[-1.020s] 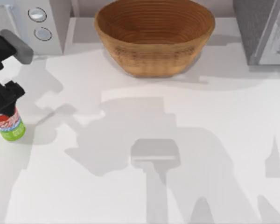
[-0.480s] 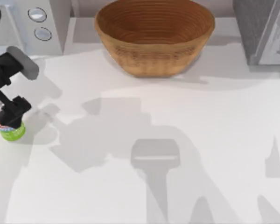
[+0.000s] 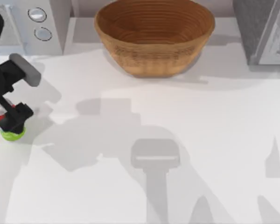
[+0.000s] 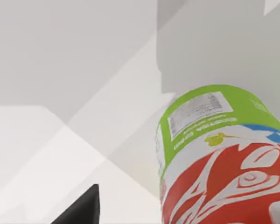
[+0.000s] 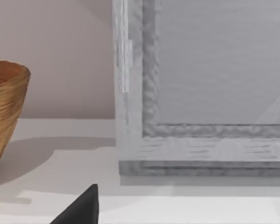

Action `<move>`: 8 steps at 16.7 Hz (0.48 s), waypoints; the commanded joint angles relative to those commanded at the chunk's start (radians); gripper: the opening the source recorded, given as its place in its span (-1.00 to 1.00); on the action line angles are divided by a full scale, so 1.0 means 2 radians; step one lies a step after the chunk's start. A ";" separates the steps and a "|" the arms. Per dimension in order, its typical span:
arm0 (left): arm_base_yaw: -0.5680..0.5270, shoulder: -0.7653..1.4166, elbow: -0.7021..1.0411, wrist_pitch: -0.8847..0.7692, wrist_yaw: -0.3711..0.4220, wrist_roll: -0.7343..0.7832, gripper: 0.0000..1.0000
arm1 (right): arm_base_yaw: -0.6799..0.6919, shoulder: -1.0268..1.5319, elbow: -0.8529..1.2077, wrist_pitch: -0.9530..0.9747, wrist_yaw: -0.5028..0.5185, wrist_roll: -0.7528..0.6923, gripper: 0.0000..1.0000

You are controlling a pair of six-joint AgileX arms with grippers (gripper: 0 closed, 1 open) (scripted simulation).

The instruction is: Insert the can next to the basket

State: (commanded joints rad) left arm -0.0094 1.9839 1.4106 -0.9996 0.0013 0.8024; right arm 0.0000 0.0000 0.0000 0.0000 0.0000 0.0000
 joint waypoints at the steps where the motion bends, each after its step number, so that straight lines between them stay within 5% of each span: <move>1: 0.000 0.000 0.000 0.000 0.000 0.000 0.70 | 0.000 0.000 0.000 0.000 0.000 0.000 1.00; 8: 0.000 0.000 0.000 0.000 0.000 0.000 -0.36 | 0.000 0.000 0.000 0.000 0.000 0.000 1.00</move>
State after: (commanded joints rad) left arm -0.0094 1.9839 1.4106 -0.9996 0.0013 0.8024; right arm 0.0000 0.0000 0.0000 0.0000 0.0000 0.0000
